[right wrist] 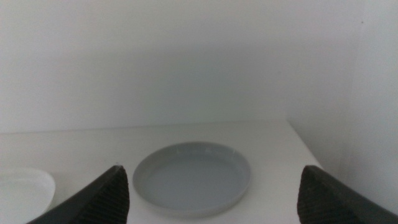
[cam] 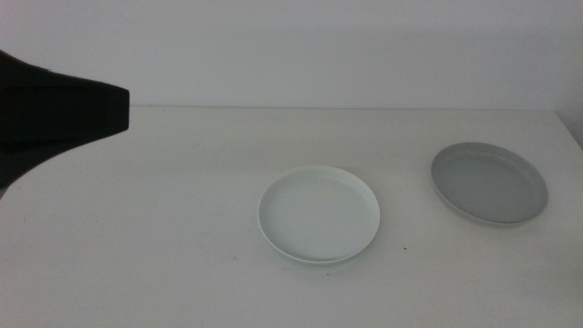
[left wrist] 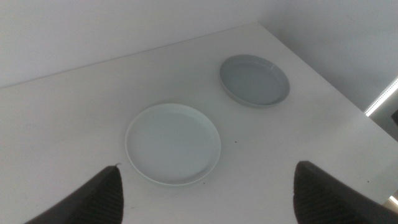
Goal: Stack the three bowls on top of each other.
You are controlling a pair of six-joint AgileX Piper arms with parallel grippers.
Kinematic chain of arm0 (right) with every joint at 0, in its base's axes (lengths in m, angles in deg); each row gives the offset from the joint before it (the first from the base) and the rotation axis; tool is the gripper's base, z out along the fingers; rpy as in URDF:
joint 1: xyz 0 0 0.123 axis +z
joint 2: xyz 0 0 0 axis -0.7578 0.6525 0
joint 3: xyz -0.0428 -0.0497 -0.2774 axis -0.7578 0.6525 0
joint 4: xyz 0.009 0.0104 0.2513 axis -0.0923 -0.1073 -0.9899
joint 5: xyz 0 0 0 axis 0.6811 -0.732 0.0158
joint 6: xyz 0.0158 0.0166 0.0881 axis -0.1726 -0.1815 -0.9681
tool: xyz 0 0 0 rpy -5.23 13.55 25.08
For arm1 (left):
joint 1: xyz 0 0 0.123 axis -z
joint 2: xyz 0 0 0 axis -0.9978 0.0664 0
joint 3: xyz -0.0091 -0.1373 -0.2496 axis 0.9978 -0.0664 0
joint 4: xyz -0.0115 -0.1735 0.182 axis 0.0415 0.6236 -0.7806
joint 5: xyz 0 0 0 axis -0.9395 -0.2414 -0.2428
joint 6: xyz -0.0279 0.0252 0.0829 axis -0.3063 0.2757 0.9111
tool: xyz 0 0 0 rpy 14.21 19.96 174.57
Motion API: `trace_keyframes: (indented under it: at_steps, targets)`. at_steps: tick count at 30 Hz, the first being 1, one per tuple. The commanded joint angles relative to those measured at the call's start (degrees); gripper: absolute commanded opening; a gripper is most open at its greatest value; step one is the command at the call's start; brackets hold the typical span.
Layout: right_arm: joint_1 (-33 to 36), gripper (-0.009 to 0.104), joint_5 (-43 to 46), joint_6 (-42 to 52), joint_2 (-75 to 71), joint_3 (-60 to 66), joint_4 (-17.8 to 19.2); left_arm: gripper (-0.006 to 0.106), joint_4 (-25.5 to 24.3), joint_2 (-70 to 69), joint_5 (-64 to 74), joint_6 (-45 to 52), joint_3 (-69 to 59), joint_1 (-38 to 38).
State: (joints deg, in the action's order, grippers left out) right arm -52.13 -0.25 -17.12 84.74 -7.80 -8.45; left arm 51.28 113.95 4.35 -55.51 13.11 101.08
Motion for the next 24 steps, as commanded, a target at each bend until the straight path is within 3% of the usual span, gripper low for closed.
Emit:
trace_keyframes:
  at_steps: [1,3,9,12,15,17,24]
  targets:
    - [0.01,0.093,3.38,0.99,-0.26,0.2,1.25,0.094,-0.08,-0.22,-0.22,-0.54,-0.25,0.04]
    - [0.01,0.093,7.9,0.0,-0.26,0.2,0.18,0.094,-0.08,-0.22,-0.22,-0.54,-0.25,0.04]
    - [0.01,0.093,1.3,-0.38,5.92,-10.43,0.51,0.094,-0.08,-0.22,-0.22,-0.54,-0.25,0.04]
    - [0.01,0.093,-11.91,-4.31,17.87,-22.69,0.4,0.094,-0.08,-0.22,-0.22,-0.54,-0.25,0.04]
    - [0.01,0.093,-32.43,-8.11,31.17,-36.14,-0.16,0.094,-0.08,-0.22,-0.22,-0.54,-0.25,0.04]
    - [0.01,0.093,-41.49,-7.64,38.26,-44.18,0.11,0.094,-0.08,-0.22,-0.22,-0.54,-0.25,0.04]
    - [0.01,0.093,-47.41,-7.08,53.62,-57.11,2.05,0.094,-0.08,-0.22,-0.22,-0.54,-0.25,0.04]
